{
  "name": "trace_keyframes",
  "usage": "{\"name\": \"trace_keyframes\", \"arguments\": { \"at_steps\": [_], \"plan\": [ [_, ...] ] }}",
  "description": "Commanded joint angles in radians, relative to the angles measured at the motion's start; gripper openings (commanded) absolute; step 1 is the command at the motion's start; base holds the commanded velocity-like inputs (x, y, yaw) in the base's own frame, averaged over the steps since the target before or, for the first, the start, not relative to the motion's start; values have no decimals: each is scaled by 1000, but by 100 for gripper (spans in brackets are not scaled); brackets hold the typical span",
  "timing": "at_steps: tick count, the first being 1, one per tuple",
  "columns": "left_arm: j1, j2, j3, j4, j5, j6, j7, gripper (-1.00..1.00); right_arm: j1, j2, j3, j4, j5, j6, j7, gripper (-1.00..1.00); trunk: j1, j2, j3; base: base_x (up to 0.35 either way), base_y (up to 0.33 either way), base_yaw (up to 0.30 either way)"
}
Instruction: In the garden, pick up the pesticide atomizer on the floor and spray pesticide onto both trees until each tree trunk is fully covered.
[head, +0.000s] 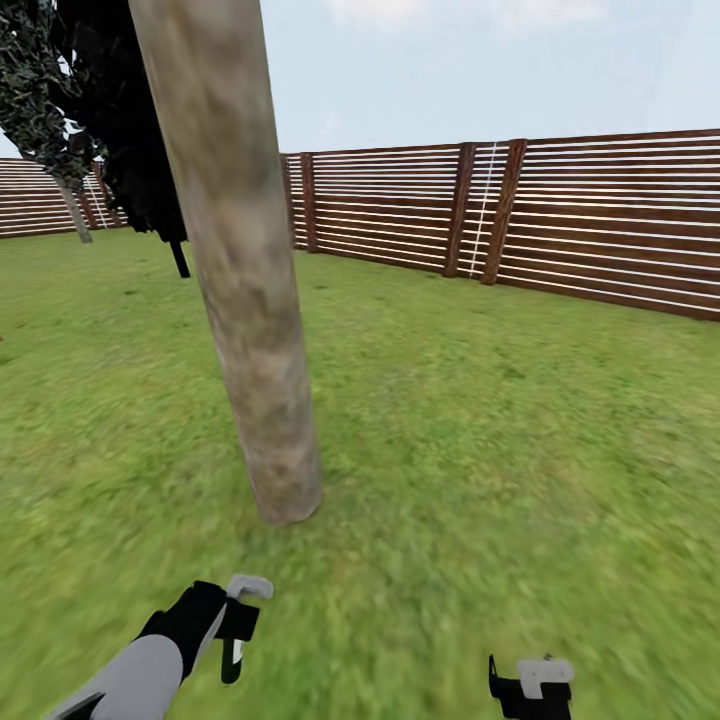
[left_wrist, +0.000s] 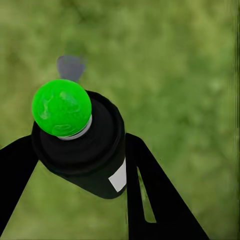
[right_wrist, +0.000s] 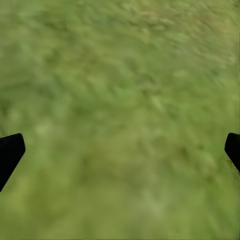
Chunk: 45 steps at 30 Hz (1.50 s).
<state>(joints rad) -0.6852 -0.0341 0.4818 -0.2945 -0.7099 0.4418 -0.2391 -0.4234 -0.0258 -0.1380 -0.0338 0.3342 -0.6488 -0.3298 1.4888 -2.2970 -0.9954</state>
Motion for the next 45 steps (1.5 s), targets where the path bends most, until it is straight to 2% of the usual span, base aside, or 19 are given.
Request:
{"name": "trace_keyframes", "arguments": {
  "at_steps": [1,8,13,15,16,19,21,26,29,30,32,34,35,37,40,43,45],
  "plan": [
    [0,-1,1,0,0,0,-1,-100,0,0,0,0,0,0,0,100,0,0,0,207,-209,0],
    [0,-21,5,-2,1,-6,0,-100,0,0,0,0,0,0,0,100,0,0,0,62,-166,0],
    [9,1,7,-149,2,-7,-6,-100,0,0,0,0,0,0,0,100,0,0,0,1,-5,0],
    [10,6,7,-173,2,-7,-6,-100,0,0,0,0,0,0,0,100,0,0,0,0,0,0],
    [11,1,5,-174,2,-8,-5,-100,0,0,0,0,0,0,0,100,0,0,0,0,0,0],
    [10,-46,1,-180,2,-9,-5,-100,0,0,0,0,1,0,0,100,0,0,0,90,0,0],
    [7,-51,3,-182,2,-9,-5,-100,0,-2,0,1,3,1,1,100,0,0,0,299,0,0],
    [12,-38,5,-183,1,-13,0,-100,0,-2,0,0,3,1,3,100,0,0,0,130,0,0],
    [13,4,5,-185,2,-15,3,-100,0,-3,0,0,3,1,3,100,0,0,0,6,0,0],
    [13,10,4,-184,2,-16,3,-100,0,-3,0,0,3,1,3,100,0,0,0,0,0,0],
    [13,5,4,-174,3,-50,3,-100,0,-3,0,0,3,1,3,100,0,0,0,0,0,0],
    [13,-31,4,-154,3,-130,4,-100,0,-3,0,1,3,1,3,100,0,0,0,0,0,0],
    [12,-44,5,-151,3,-145,4,-100,0,-3,0,1,3,1,3,100,0,0,0,0,0,0],
    [12,-52,7,-155,3,-156,3,-100,0,-3,0,1,3,1,3,100,0,0,0,0,0,0],
    [12,-46,1,-166,-3,-154,-8,-100,0,-2,0,0,3,2,3,100,0,0,0,0,0,0],
    [12,-8,3,-167,1,-152,-12,-100,0,-2,0,0,3,2,3,100,0,0,0,0,0,0],
    [12,-9,1,-167,0,-154,-13,-100,0,-2,0,0,3,2,3,100,0,0,0,0,0,0]
  ]
}}
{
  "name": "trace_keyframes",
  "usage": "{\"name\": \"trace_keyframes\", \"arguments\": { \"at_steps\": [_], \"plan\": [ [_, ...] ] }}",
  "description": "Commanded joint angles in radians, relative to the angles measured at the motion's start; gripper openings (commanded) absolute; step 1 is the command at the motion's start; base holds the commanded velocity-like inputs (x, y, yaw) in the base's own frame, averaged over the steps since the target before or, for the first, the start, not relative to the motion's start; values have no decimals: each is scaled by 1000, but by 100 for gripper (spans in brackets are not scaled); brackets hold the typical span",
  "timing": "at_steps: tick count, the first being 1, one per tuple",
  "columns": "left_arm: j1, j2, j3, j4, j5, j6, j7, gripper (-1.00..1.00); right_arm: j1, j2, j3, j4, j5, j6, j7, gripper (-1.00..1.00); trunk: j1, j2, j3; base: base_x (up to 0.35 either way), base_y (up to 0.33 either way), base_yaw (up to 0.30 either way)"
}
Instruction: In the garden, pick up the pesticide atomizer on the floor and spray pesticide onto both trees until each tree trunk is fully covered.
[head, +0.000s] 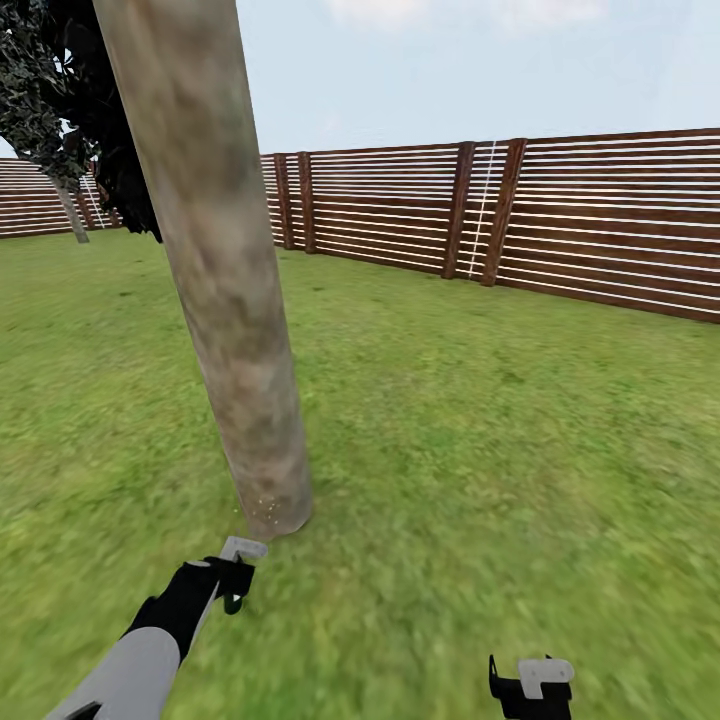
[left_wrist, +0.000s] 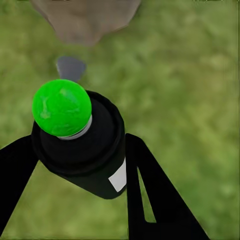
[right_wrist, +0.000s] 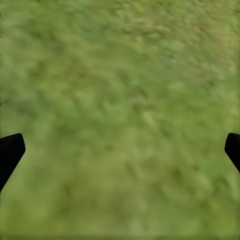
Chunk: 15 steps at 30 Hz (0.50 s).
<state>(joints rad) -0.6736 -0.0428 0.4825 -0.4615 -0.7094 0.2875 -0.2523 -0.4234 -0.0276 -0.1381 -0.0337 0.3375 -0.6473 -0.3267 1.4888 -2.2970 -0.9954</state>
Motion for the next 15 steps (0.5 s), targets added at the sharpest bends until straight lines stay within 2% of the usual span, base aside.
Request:
{"name": "trace_keyframes", "arguments": {
  "at_steps": [1,3,4,6,7,9,10,12,14,15],
  "plan": [
    [-3,-1,0,0,0,0,0,-100,0,0,0,0,0,0,0,100,4,-7,-3,0,0,0],
    [-11,-11,3,5,2,4,-1,-100,0,0,0,0,0,0,0,100,11,-21,-9,0,0,0],
    [-13,-29,3,6,2,16,0,-100,0,-1,0,0,-1,0,0,100,15,-28,-13,0,0,0],
    [-14,-33,2,1,2,32,0,-100,0,-1,0,0,-1,0,-1,100,23,-42,-19,0,0,0],
    [-14,-28,3,-1,1,35,0,-100,0,-1,0,0,-1,0,-1,100,27,-49,-22,0,0,0],
    [-12,36,6,-23,3,39,-2,-100,0,-2,0,-1,-1,0,-1,100,34,-63,-28,0,0,0],
    [-11,51,6,-27,10,39,-6,-100,0,-2,0,-2,-1,0,-1,100,38,-70,-31,0,0,0],
    [-5,59,4,-30,26,38,-22,-100,0,-3,0,-3,-2,0,-2,100,46,-84,-38,0,0,0],
    [-2,31,-2,-31,35,35,-33,-100,0,-3,0,-3,-2,0,-2,100,54,-98,-44,0,0,0],
    [-4,3,-4,-31,35,35,-34,-100,0,-3,0,-3,-2,0,-2,100,57,-105,-47,0,0,0]
  ]
}}
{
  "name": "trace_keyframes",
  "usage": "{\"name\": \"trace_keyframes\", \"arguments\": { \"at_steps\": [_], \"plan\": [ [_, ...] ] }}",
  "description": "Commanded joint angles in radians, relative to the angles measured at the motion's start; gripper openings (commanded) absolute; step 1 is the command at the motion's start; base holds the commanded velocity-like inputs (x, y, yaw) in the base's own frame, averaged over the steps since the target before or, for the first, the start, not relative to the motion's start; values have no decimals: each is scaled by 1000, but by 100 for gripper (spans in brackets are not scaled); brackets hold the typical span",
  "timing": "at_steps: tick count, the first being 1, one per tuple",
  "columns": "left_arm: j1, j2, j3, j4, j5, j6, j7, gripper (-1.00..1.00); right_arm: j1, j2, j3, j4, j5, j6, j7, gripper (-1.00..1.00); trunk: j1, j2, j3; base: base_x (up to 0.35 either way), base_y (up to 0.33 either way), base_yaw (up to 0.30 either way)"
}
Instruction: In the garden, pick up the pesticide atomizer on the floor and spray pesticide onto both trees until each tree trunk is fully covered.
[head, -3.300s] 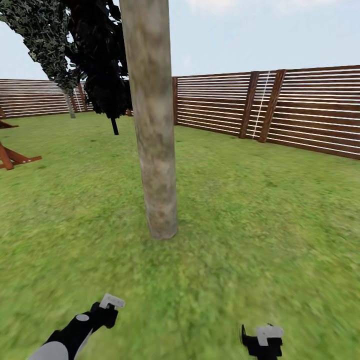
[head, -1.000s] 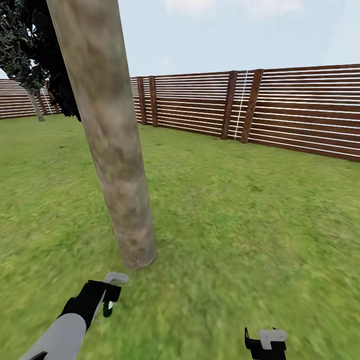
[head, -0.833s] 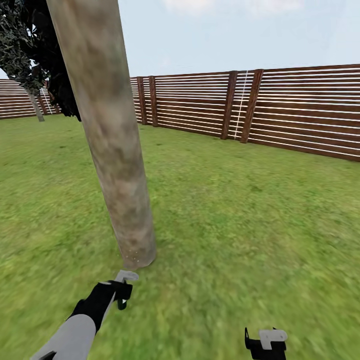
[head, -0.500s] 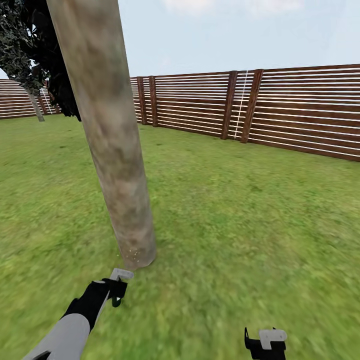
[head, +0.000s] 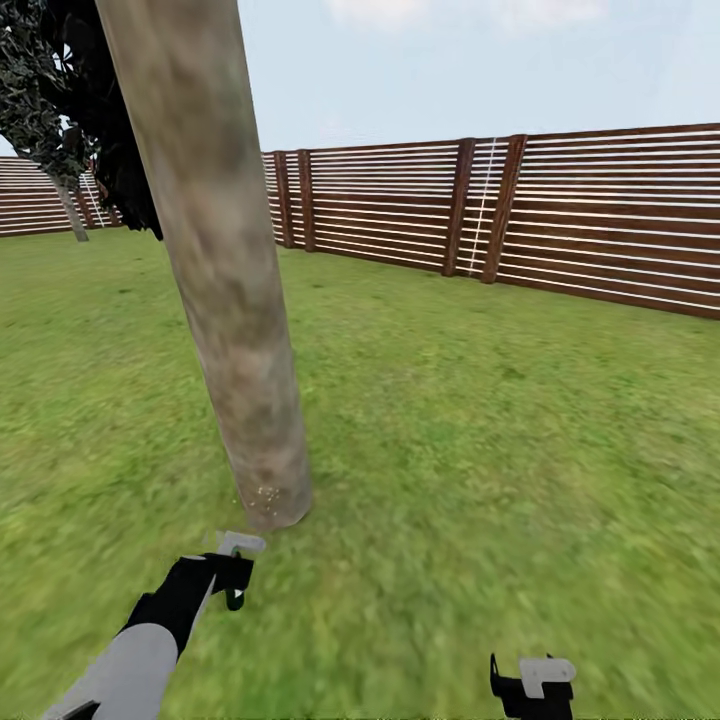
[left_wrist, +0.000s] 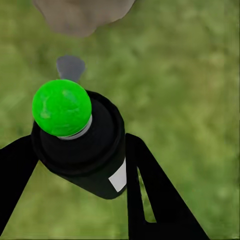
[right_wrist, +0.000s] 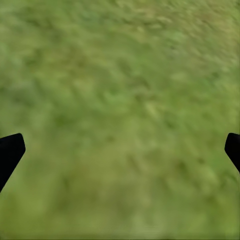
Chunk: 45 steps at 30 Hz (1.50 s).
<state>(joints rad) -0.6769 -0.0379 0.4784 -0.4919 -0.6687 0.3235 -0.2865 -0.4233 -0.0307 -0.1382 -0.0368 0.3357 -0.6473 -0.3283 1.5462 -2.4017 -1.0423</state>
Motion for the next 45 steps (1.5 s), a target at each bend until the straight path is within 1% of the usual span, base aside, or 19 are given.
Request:
{"name": "trace_keyframes", "arguments": {
  "at_steps": [1,3,7,8,11,12,13,16,19,22,24,28,29,31,33,35,38,42,45],
  "plan": [
    [-5,-23,0,-1,-6,-1,-1,-100,0,0,0,1,0,0,0,100,4,-7,-3,0,0,0],
    [-10,-32,1,-2,-4,1,-3,-100,0,0,0,1,0,0,0,100,12,-21,-9,0,0,0],
    [-8,48,5,-50,36,5,-72,-100,0,0,0,1,0,0,0,100,23,-42,-19,0,0,0],
    [-3,56,-1,-68,40,5,-92,-100,0,0,0,1,0,0,0,100,23,-42,-19,0,0,0],
    [-1,41,-21,-76,41,5,-100,-100,0,0,0,1,0,0,0,100,23,-42,-19,-43,0,0],
    [-4,22,-38,-78,41,6,-100,-100,0,0,0,1,0,0,0,100,23,-42,-19,-235,0,0],
    [-8,-15,-67,-96,39,11,-98,-100,0,0,0,1,0,0,0,100,23,-42,-19,-307,0,0],
    [-10,-40,-82,-188,41,114,-97,-100,0,0,0,1,0,0,0,100,23,-42,-19,-119,0,0],
    [-10,-12,-78,-324,44,199,-99,-100,0,0,0,1,0,1,0,100,23,-42,-19,-13,0,0],
    [-10,31,-82,-363,46,262,-101,-100,0,0,0,1,0,1,0,100,23,-42,-19,-1,0,0],
    [-24,15,-102,-370,45,278,-102,-100,0,0,1,1,2,2,1,100,23,-42,-19,0,0,0],
    [-78,-34,-234,-370,50,398,-104,-100,0,0,1,1,2,1,2,100,23,-42,-19,0,0,0],
    [-95,-29,-243,-369,52,410,-105,-100,0,0,1,1,2,1,2,100,23,-42,-19,0,0,0],
    [-108,-11,-238,-369,51,415,-105,-100,0,0,0,0,2,0,2,100,23,-42,-19,0,0,0],
    [-118,39,-226,-369,51,432,-106,-100,0,0,0,0,2,1,1,100,23,-42,-19,0,0,0],
    [-113,57,-224,-368,51,438,-106,-100,0,0,0,0,2,1,1,100,23,-42,-19,0,0,0],
    [-107,46,-232,-358,53,438,-104,-100,0,0,1,1,2,1,1,100,23,-42,-19,183,19,0],
    [-117,2,-233,-362,53,439,-103,-100,0,0,1,1,2,2,1,100,23,-42,-19,249,52,0],
    [-130,4,-228,-372,53,442,-105,-100,0,0,1,1,2,2,1,100,23,-42,-19,22,4,0]
  ]
}}
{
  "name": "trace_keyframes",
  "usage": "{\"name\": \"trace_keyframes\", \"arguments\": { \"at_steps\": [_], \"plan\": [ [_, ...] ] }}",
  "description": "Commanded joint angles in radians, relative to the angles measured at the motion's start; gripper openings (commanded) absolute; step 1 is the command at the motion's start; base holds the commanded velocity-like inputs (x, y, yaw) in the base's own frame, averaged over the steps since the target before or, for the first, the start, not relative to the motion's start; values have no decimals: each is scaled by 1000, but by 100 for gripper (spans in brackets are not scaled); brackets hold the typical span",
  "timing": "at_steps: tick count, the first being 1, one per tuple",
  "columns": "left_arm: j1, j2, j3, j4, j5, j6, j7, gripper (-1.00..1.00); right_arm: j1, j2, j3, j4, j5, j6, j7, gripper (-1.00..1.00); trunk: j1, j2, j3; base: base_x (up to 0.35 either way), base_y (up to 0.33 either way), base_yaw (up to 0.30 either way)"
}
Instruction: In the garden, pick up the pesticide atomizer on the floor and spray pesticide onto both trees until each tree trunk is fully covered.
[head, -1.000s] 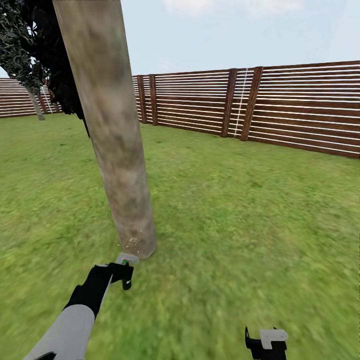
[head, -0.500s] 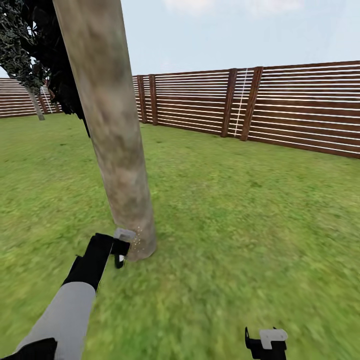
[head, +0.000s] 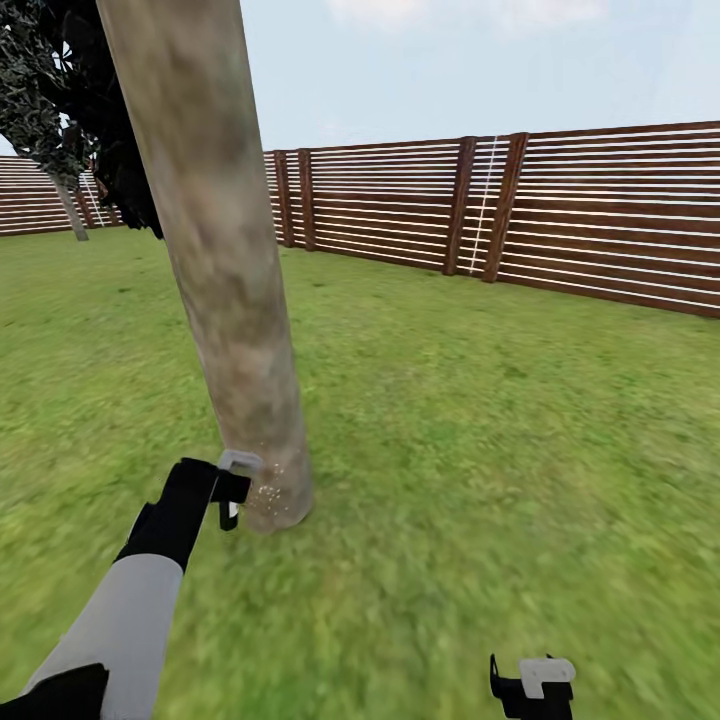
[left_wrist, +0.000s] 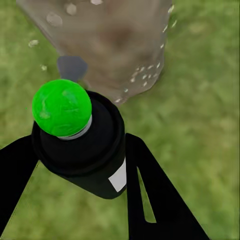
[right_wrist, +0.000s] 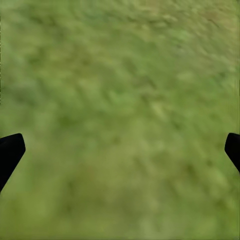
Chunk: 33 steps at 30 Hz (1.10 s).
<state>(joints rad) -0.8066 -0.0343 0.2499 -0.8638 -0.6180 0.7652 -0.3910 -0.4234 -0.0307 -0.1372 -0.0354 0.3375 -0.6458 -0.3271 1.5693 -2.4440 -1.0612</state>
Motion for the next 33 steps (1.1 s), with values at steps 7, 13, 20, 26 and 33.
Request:
{"name": "trace_keyframes", "arguments": {
  "at_steps": [7,13,20,26,33],
  "plan": [
    [6,39,33,-42,2,2,-11,-100,0,0,0,0,0,0,0,100,0,0,0,-35,0,0],
    [6,-34,21,-44,-1,-1,-11,-100,0,0,0,0,0,0,0,100,0,0,0,-225,0,0],
    [3,-35,21,-186,2,5,-12,-100,0,0,0,0,0,0,0,100,0,0,0,-4,0,0],
    [7,-4,24,-189,2,4,-12,-100,0,0,1,0,0,0,0,100,0,0,0,0,0,0],
    [15,-63,-63,-127,6,-4,-11,-100,0,-1,1,0,0,0,0,100,0,0,0,0,0,0]
  ]
}}
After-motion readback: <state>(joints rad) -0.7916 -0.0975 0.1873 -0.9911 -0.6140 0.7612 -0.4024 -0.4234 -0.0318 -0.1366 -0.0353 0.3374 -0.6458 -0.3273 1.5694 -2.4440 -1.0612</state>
